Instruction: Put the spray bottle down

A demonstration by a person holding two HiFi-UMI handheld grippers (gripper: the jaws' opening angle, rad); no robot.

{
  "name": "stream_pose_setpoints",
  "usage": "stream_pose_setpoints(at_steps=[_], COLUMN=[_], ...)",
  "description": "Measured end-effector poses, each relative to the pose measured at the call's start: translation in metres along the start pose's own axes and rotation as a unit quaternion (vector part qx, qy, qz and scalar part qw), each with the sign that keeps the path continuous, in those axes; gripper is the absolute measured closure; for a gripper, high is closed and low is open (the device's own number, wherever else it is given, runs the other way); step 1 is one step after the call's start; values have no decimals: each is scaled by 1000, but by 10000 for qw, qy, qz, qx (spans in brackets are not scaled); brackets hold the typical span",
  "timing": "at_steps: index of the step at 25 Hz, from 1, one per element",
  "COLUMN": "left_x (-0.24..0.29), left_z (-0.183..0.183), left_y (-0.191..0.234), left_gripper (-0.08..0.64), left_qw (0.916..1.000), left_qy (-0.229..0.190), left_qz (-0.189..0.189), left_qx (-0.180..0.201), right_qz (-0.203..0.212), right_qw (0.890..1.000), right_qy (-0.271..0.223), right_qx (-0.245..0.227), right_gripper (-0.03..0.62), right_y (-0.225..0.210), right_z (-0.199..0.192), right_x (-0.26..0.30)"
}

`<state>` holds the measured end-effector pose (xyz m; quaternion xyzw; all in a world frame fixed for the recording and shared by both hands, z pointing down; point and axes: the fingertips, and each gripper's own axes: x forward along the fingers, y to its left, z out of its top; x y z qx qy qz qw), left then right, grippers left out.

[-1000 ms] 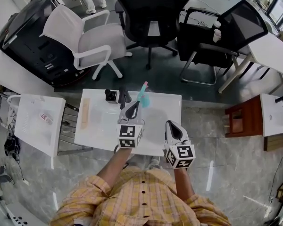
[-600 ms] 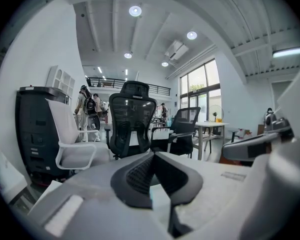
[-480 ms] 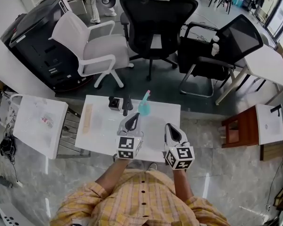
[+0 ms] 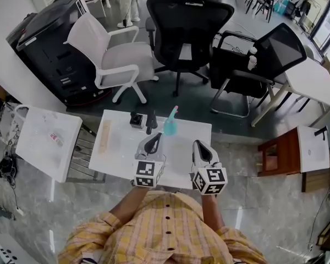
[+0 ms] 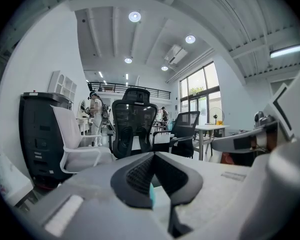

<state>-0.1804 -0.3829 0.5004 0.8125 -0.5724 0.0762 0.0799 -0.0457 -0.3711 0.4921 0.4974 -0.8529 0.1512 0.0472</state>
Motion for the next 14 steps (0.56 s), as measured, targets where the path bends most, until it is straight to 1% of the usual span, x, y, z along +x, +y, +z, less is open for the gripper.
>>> stream_pose_setpoints(at_steps=[3, 6, 14], left_x=[-3, -3, -4], left_z=[-1, 3, 7], left_y=[1, 2, 9], left_gripper=[561, 561, 561], left_qw=[10000, 10000, 9998], left_qy=[-3, -43, -148], left_qz=[-3, -7, 53], left_qx=[3, -27, -75], right_qz=[19, 128, 226], right_qw=[10000, 9999, 9995], right_qy=[-21, -115, -141], right_qx=[-1, 2, -174], right_gripper=[594, 594, 594], right_y=[3, 5, 12], right_z=[1, 6, 12], right_x=[0, 1, 7])
